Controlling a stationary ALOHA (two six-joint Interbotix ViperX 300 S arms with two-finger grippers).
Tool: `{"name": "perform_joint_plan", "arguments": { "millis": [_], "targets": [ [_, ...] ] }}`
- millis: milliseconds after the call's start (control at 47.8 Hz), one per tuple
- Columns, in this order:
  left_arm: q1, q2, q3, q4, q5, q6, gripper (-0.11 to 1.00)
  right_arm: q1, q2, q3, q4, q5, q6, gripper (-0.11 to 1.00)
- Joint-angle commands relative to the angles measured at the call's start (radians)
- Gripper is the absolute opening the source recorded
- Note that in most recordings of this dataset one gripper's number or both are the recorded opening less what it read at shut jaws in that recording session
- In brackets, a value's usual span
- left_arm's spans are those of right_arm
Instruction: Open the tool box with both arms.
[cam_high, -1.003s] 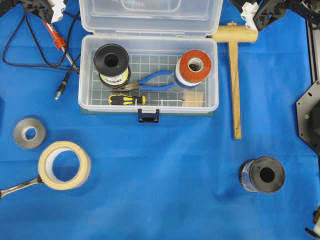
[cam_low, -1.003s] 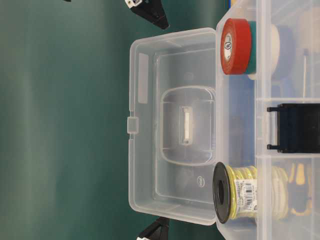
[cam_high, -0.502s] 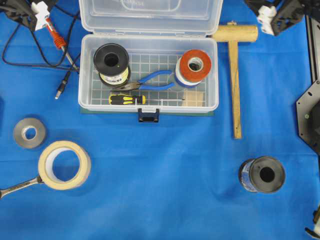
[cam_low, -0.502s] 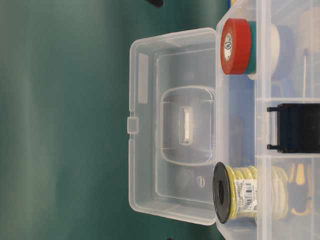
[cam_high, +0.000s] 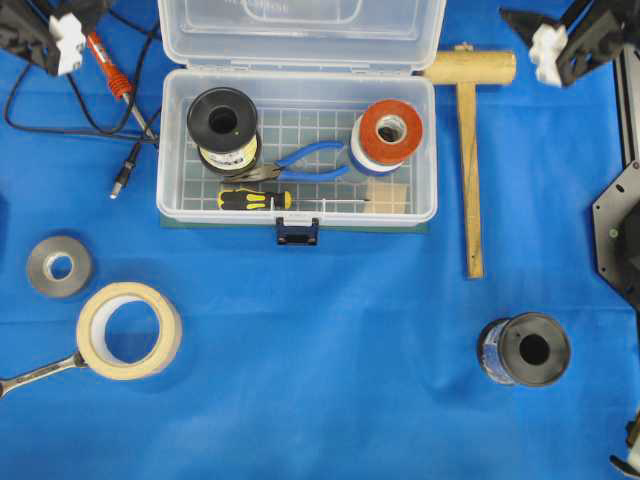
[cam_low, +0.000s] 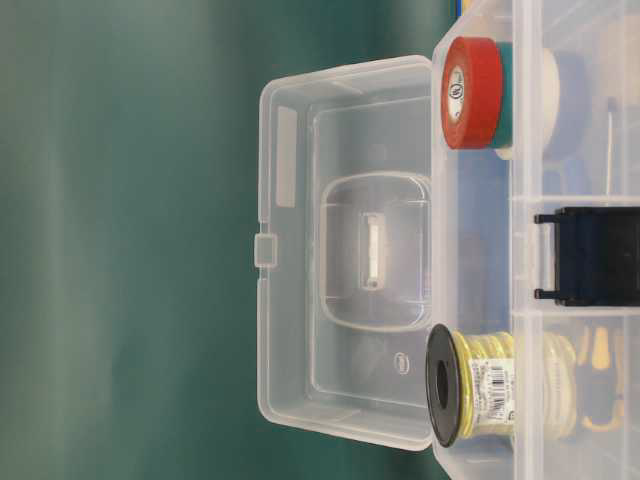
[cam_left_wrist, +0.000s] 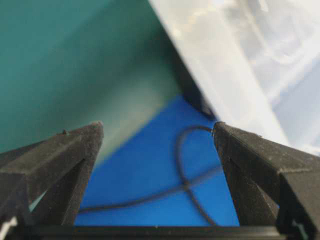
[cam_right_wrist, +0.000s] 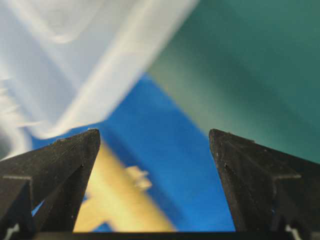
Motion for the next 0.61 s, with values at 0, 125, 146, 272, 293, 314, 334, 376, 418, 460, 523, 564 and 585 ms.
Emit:
{"name": "perform_joint_plan", "arguments": {
  "millis": [0, 125, 146, 272, 293, 314, 334, 376, 418, 460, 523, 564, 585],
  "targets": [
    [-0.061, -0.041, 0.009, 0.0, 0.012, -0.002, 0.88, 0.086, -0.026, 0.0, 0.009, 0.023, 0.003, 0.87],
    [-0.186, -0.115, 0.048, 0.002, 0.041, -0.009, 0.88, 0.215, -0.06, 0.009, 0.023, 0.061, 0.003, 0.87],
    [-0.204, -0.127, 0.054, 0.002, 0.048, -0.009, 0.88, 0.236, -0.066, 0.011, 0.026, 0.069, 0.003, 0.87],
    [-0.328, -0.193, 0.075, 0.002, 0.103, -0.011, 0.88, 0.385, -0.086, 0.014, 0.035, 0.118, 0.003, 0.86],
    [-0.359, -0.207, 0.078, 0.0, 0.118, -0.009, 0.88, 0.403, -0.086, 0.014, 0.035, 0.124, 0.005, 0.86],
    [-0.377, -0.218, 0.081, 0.002, 0.126, -0.008, 0.88, 0.425, -0.086, 0.014, 0.037, 0.129, 0.005, 0.86],
    [-0.396, -0.227, 0.083, 0.002, 0.133, -0.006, 0.88, 0.443, -0.086, 0.015, 0.038, 0.13, 0.005, 0.86],
    [-0.433, -0.242, 0.087, 0.002, 0.15, -0.005, 0.88, 0.479, -0.084, 0.015, 0.04, 0.137, 0.005, 0.86],
    [-0.469, -0.258, 0.091, 0.0, 0.166, 0.0, 0.88, 0.509, -0.081, 0.015, 0.04, 0.14, 0.005, 0.86],
    [-0.502, -0.272, 0.092, 0.0, 0.181, 0.003, 0.88, 0.543, -0.077, 0.015, 0.043, 0.144, 0.005, 0.86],
    [-0.549, -0.285, 0.092, 0.002, 0.207, 0.003, 0.88, 0.578, -0.069, 0.015, 0.052, 0.15, 0.005, 0.86],
    [-0.578, -0.293, 0.095, 0.002, 0.222, 0.002, 0.88, 0.598, -0.066, 0.015, 0.058, 0.155, 0.005, 0.86],
    [-0.594, -0.295, 0.095, 0.002, 0.229, 0.002, 0.88, 0.607, -0.063, 0.015, 0.063, 0.158, 0.006, 0.86]
  ]
}}
